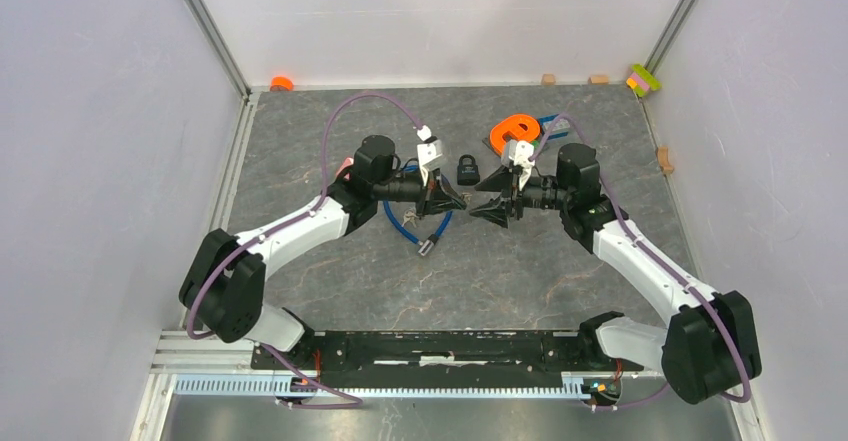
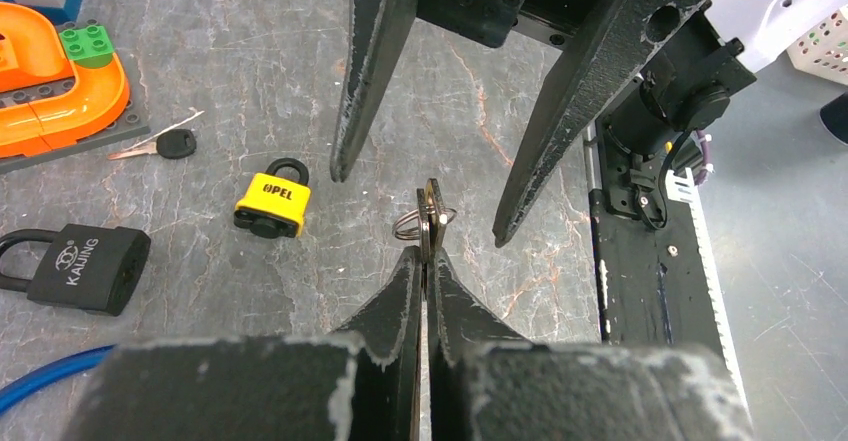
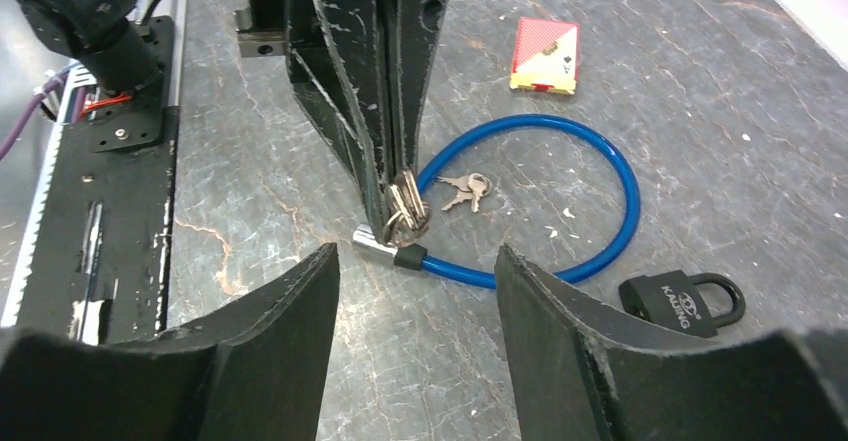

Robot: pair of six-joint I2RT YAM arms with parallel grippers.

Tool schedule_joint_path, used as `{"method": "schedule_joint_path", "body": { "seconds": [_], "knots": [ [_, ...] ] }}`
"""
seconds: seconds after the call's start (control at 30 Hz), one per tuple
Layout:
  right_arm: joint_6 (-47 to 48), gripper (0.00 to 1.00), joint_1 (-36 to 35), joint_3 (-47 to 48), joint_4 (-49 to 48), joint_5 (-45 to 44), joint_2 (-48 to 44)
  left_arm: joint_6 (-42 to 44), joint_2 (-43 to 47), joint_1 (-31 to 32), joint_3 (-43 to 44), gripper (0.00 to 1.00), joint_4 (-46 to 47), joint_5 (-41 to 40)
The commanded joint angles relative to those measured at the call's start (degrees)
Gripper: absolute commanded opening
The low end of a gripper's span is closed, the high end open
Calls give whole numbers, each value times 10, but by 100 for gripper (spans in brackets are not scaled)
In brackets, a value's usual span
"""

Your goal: Unlock with the key

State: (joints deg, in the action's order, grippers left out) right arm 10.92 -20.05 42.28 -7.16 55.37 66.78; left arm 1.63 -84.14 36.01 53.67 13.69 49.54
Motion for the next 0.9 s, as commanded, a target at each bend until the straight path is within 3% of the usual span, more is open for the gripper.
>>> {"method": "schedule_joint_path", "body": {
  "seconds": [0.0,0.27,0.6,0.87],
  "knots": [
    [7,61,-3,1,-9,37,-1,28,10,6,8,2,7,-7],
    [-5,47,-15,11,-21,24,19,32,7,18,8,2,0,-5],
    [14,2,-17,9,-12,8,12,68,9,21,5,2,-32,-2],
    [47,0,-16,10,19,-4,9,124,14,21,7,7,-77,51]
  ]
}}
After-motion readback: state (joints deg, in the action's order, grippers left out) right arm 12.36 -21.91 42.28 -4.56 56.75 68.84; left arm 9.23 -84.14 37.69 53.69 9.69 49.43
